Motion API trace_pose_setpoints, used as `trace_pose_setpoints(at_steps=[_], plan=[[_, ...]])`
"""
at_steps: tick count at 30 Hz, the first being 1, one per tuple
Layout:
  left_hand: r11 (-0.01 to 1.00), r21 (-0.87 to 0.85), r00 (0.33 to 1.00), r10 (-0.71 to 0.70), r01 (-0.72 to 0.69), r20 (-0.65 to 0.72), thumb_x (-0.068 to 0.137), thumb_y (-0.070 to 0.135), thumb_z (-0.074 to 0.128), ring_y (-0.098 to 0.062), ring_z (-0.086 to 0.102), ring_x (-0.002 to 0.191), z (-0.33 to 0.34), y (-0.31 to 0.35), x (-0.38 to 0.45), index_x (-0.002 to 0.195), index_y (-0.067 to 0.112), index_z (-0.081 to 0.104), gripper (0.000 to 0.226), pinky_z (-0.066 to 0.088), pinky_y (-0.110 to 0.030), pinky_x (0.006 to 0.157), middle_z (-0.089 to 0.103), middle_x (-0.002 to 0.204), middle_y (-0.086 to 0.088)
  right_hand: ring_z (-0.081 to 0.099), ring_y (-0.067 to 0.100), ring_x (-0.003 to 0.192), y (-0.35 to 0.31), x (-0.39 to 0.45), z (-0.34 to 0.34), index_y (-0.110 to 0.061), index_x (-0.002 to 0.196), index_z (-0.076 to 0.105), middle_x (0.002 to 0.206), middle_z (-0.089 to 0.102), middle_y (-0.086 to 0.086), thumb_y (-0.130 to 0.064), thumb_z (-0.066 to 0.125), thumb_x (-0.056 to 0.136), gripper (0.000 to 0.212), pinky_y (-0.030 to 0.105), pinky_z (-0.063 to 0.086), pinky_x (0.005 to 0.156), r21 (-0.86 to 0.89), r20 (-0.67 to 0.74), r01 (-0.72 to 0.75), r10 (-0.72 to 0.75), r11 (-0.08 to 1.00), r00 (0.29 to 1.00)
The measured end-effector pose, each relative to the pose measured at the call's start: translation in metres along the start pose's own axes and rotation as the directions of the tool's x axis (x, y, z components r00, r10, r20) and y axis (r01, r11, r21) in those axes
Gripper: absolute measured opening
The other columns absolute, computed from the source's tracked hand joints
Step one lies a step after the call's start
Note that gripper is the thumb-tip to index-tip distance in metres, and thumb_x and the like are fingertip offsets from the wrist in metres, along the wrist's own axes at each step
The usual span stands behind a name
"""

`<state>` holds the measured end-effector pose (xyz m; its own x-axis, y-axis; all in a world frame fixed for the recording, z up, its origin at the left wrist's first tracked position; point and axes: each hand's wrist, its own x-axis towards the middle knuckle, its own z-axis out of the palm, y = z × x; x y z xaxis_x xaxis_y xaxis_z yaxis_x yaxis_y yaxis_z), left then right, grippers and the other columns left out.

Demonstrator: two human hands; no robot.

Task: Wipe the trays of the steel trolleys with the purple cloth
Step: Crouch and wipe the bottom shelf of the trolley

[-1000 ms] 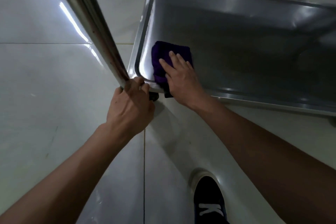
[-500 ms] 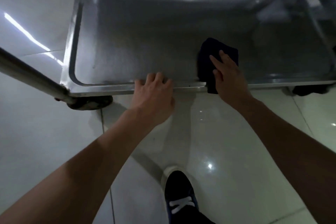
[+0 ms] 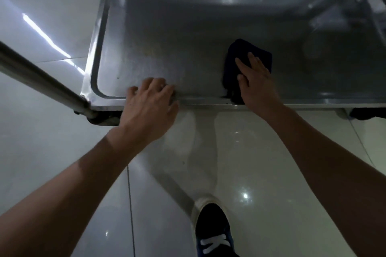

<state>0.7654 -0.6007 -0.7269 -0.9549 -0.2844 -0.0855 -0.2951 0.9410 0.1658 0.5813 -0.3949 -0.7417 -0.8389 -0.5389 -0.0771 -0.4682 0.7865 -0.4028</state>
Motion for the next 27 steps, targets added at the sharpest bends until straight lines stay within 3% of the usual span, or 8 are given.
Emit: trace_pose_setpoints(at_steps=[5,9,16,21,27], plan=[[0.985,0.018,0.985,-0.172,0.172,0.003,0.097,0.049,0.044,-0.030,0.036,0.139,-0.015,-0.043,-0.004,0.134,0.024,0.053,0.045,0.033,-0.059,0.108,0.047,0.144,-0.007,0.008,0.024,0.153,-0.048,0.023,0.020,-0.023,0.154,0.034,0.166,0.012,0.006,-0.022,0.037,0.106,0.048,0.045,0.010,0.123,0.010,0.050,0.092,-0.093,0.996,0.994],[0.970,0.063,0.971,-0.237,0.234,0.033,0.099,0.048,0.043,-0.031,0.039,0.134,-0.020,-0.062,-0.008,0.133,0.026,0.053,0.042,0.037,-0.055,0.104,0.048,0.140,-0.006,0.012,0.023,0.152,-0.095,0.043,0.039,-0.023,0.150,0.039,0.165,0.017,0.004,-0.022,0.041,0.104,0.046,0.046,0.010,0.123,0.067,0.083,0.170,-0.175,0.983,0.981],[0.986,0.081,0.989,-0.148,0.147,0.004,0.100,0.045,0.039,-0.028,0.051,0.120,-0.020,-0.084,-0.021,0.133,0.025,0.053,0.041,0.048,-0.044,0.092,0.053,0.131,-0.004,0.012,0.018,0.152,-0.188,0.074,0.077,-0.031,0.150,0.039,0.165,0.018,-0.002,-0.028,0.041,0.104,0.046,0.044,0.009,0.124,0.130,0.145,0.310,-0.328,0.942,0.934],[0.990,0.088,0.994,-0.107,0.107,0.005,0.099,0.044,0.034,-0.028,0.048,0.121,-0.016,-0.091,-0.023,0.136,0.024,0.050,0.045,0.047,-0.044,0.095,0.051,0.136,-0.006,0.008,0.017,0.152,-0.249,0.091,0.100,-0.032,0.152,0.034,0.166,0.013,-0.003,-0.029,0.037,0.105,0.047,0.043,0.006,0.123,0.114,0.217,0.398,-0.414,0.910,0.884],[0.988,0.088,0.992,-0.126,0.126,0.000,0.097,0.044,0.037,-0.029,0.049,0.121,-0.017,-0.088,-0.024,0.133,0.022,0.054,0.045,0.046,-0.044,0.092,0.052,0.132,-0.007,0.009,0.017,0.152,-0.236,0.093,0.100,-0.032,0.153,0.033,0.166,0.013,-0.003,-0.029,0.036,0.106,0.048,0.042,0.007,0.123,0.104,0.211,0.406,-0.419,0.908,0.883]])
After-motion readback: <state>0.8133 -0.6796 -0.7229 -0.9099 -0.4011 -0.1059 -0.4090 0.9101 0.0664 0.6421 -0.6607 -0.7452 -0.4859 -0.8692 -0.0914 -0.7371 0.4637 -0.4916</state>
